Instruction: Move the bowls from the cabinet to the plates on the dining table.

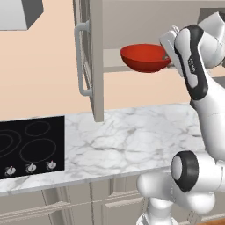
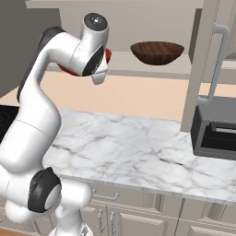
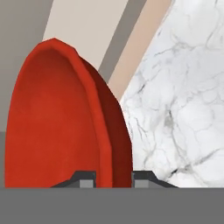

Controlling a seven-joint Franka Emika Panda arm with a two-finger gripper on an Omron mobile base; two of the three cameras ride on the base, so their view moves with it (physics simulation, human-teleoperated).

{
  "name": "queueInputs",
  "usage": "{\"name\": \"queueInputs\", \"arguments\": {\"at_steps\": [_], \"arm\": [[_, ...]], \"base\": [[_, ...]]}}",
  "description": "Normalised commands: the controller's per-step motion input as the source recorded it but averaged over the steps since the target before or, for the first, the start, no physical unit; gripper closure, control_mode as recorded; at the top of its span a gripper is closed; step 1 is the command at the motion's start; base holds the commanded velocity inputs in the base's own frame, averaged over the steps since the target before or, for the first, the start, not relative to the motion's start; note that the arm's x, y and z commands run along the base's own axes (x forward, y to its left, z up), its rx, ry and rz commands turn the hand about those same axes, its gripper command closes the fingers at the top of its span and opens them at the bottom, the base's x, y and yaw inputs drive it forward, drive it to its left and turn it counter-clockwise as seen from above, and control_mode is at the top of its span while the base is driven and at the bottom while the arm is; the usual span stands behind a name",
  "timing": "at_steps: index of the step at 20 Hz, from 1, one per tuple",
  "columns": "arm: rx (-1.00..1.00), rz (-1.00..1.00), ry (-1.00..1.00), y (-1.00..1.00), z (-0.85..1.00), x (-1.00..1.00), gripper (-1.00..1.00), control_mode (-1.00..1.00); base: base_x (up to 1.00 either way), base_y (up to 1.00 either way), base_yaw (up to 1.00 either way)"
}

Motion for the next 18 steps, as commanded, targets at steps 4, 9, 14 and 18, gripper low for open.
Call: {"name": "queueInputs", "arguments": {"at_steps": [4,9,14,18], "arm": [[0.03,-0.07,0.0,0.0,0.0,-1.0,1.0,-1.0],[0.07,-0.05,0.0,0.0,0.01,-0.89,1.0,-1.0],[0.05,-0.04,0.0,0.0,0.0,-0.77,1.0,-1.0],[0.0,-0.04,0.0,0.0,-0.03,-0.57,1.0,-1.0]], "base": [[0.0,0.0,0.0],[0.0,0.0,0.0],[0.0,0.0,0.0],[0.0,0.0,0.0]]}}
